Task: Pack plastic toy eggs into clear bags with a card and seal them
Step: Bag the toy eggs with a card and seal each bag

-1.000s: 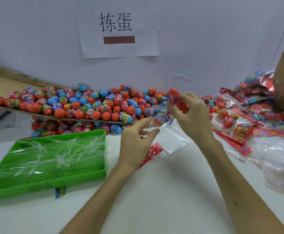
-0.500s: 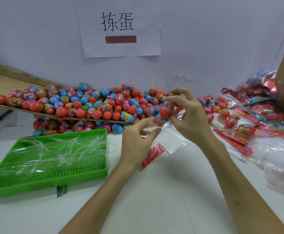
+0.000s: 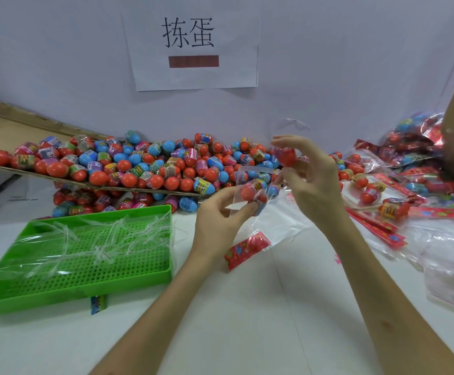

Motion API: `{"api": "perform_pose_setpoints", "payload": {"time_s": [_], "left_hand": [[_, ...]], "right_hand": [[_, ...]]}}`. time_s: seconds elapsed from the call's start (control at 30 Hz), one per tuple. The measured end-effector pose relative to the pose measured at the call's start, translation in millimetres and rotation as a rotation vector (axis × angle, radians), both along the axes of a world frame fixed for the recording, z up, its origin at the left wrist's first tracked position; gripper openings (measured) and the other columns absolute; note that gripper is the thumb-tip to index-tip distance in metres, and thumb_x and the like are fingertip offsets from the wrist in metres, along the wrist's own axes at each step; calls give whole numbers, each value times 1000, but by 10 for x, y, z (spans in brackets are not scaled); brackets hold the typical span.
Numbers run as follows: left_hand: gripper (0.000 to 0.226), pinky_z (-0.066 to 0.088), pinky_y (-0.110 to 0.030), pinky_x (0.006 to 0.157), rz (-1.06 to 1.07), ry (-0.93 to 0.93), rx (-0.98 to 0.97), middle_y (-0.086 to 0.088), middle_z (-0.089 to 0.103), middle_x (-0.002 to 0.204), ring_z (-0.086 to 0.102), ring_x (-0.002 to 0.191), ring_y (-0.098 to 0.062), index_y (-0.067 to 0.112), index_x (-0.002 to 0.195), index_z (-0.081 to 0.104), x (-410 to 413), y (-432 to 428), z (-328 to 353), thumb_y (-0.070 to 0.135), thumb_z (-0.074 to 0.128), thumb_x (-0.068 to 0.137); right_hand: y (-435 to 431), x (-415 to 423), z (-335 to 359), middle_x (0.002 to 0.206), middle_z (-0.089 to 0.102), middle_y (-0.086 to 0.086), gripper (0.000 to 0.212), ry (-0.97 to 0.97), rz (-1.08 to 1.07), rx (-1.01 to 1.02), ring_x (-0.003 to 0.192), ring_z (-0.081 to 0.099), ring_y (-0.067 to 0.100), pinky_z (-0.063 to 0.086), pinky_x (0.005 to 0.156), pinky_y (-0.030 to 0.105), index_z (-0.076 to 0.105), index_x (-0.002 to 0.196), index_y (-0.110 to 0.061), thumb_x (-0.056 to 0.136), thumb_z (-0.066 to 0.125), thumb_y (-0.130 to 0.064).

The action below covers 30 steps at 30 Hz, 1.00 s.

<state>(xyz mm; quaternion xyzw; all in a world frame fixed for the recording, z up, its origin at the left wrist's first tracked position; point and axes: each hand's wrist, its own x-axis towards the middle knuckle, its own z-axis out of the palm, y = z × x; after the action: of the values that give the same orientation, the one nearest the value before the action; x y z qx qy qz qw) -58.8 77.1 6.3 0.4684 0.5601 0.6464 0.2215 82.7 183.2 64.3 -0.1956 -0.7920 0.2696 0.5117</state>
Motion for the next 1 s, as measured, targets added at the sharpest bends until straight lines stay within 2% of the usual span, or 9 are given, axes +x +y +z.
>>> {"api": "perform_pose_setpoints", "payload": {"time_s": [0.07,0.2,0.3,0.37,0.5,0.73,0.8,0.93,1.0], "left_hand": [[30,58,-26,66,-6,-35,-10,25,75,90,74,85,-7,44,101,72,2,-7,22,16,78,91],[27,61,-37,72,-18,-96,-25,19,77,100,73,87,-14,43,99,72,8,-2,26,19,80,89],[25,63,-32,72,-30,-105,-45,21,76,99,73,90,-13,43,100,70,13,-6,37,23,80,89],[25,64,-32,73,-36,-112,-56,21,77,100,74,92,-14,42,102,70,15,-3,35,22,79,89],[24,64,-35,76,-54,-190,-49,5,78,109,75,100,-21,27,110,74,15,17,14,16,79,89],[23,62,-29,67,-65,-367,-27,-1,80,105,77,92,-21,19,111,73,-23,13,29,10,76,91],[21,61,-28,66,-63,-415,-3,-1,80,103,78,89,-20,17,112,72,-48,4,52,9,74,92],[19,60,-26,64,-52,-435,18,-1,80,103,78,86,-18,12,112,72,-74,-4,65,10,73,93],[19,60,-26,64,-58,-433,19,-2,80,104,78,87,-18,13,112,72,-66,-6,68,11,73,93]], "right_hand": [[-15,17,45,122,68,2,42,57,65,-102,74,72,18,63,66,34,64,124,-13,92,58,14],[-66,1,57,115,71,4,26,33,136,-169,75,66,-2,57,65,20,63,124,-16,97,64,-16],[-89,-36,24,106,70,-11,28,-116,82,-90,69,64,12,57,59,32,66,123,-22,96,65,-32],[-86,-61,-14,112,65,-15,37,-207,20,-27,67,57,8,53,60,24,66,125,-27,91,65,-40],[-35,-61,-28,119,60,-5,31,-143,-70,17,73,58,5,43,65,7,70,122,-16,94,71,-27],[156,-42,-125,105,72,-1,17,-27,-285,-161,83,68,16,57,75,29,72,111,-14,101,58,-12],[220,-66,-235,115,69,-2,23,-158,-293,-148,88,65,5,57,83,28,69,118,-17,99,59,-9],[355,-173,-552,157,43,2,48,-684,-308,-67,136,47,25,38,116,48,51,147,-26,100,60,-21],[415,-224,-702,164,30,0,55,-904,-345,-66,146,34,28,27,119,54,40,153,-30,101,56,-30]]}}
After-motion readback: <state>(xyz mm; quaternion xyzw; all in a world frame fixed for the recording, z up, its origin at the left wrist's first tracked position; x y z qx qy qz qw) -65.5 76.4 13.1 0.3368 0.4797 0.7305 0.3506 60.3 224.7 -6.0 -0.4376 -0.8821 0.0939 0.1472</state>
